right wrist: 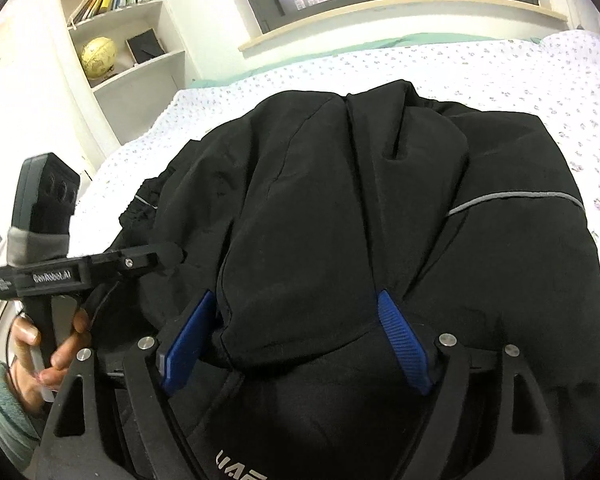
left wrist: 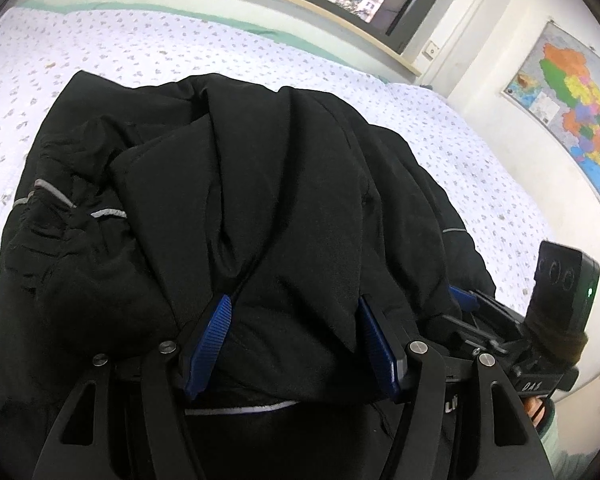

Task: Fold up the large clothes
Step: 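Grasp the jacket's hood end with both grippers, then lift the hood end with both grippers and fold it toward the hem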

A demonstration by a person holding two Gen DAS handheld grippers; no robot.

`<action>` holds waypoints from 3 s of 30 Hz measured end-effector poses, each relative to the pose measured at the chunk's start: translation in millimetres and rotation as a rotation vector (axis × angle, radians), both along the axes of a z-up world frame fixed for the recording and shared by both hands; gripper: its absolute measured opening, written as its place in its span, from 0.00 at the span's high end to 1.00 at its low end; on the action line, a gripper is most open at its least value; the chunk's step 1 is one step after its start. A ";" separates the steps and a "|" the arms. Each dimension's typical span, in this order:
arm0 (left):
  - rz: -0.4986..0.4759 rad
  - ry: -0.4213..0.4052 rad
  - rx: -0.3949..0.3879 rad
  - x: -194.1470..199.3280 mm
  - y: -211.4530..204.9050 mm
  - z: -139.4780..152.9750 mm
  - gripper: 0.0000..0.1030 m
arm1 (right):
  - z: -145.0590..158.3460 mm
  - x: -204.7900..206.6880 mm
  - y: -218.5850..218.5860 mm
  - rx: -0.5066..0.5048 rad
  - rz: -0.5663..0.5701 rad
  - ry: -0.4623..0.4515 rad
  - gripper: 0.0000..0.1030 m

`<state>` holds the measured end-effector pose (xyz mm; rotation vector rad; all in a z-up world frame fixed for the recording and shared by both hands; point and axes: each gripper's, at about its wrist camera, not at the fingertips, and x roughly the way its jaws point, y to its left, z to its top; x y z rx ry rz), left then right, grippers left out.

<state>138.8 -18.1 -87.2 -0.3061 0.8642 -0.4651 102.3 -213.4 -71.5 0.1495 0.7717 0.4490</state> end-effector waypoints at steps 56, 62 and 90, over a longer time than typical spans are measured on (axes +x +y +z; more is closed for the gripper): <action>0.003 0.219 0.032 -262.7 92.5 -28.8 0.72 | 22.8 -287.8 -87.8 -0.112 -0.091 0.301 0.82; 0.069 0.093 -0.183 -259.0 130.4 16.5 0.88 | 70.9 -285.1 -115.1 0.063 -0.095 0.193 0.86; 0.367 -0.016 -0.037 85.3 91.4 57.3 0.87 | 65.3 66.6 -179.3 0.195 -0.444 0.158 0.85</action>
